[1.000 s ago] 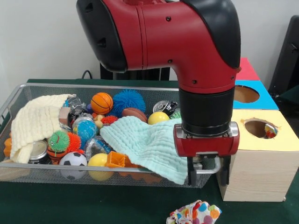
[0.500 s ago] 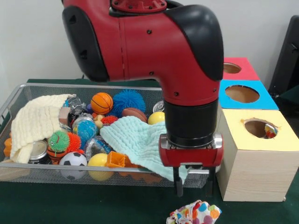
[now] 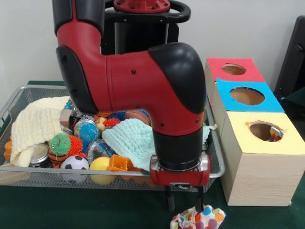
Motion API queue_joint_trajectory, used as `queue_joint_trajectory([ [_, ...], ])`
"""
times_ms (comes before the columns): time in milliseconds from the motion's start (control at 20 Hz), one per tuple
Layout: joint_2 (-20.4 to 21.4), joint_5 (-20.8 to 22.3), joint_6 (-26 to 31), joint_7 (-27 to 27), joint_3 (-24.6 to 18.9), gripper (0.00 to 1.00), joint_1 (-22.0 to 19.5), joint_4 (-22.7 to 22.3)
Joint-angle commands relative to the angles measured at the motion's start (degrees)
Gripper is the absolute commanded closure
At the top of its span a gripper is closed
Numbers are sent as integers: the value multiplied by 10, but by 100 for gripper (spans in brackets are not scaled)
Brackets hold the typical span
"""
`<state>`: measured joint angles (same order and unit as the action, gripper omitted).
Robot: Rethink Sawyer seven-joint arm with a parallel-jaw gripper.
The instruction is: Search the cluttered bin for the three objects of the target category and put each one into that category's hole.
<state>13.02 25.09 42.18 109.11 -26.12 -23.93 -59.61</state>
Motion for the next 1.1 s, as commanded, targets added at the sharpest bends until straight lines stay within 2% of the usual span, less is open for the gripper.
queue_joint_trajectory([
  [50,-28,25,-34,-80,-19,0,-8,-10],
  [550,-27,8,-29,-77,-39,0,-8,-10],
  [750,-28,11,-21,-79,-39,0,-1,9],
  [1050,-24,18,-40,-69,-33,0,2,0],
  [1100,-22,21,-49,-66,-32,100,2,-4],
])
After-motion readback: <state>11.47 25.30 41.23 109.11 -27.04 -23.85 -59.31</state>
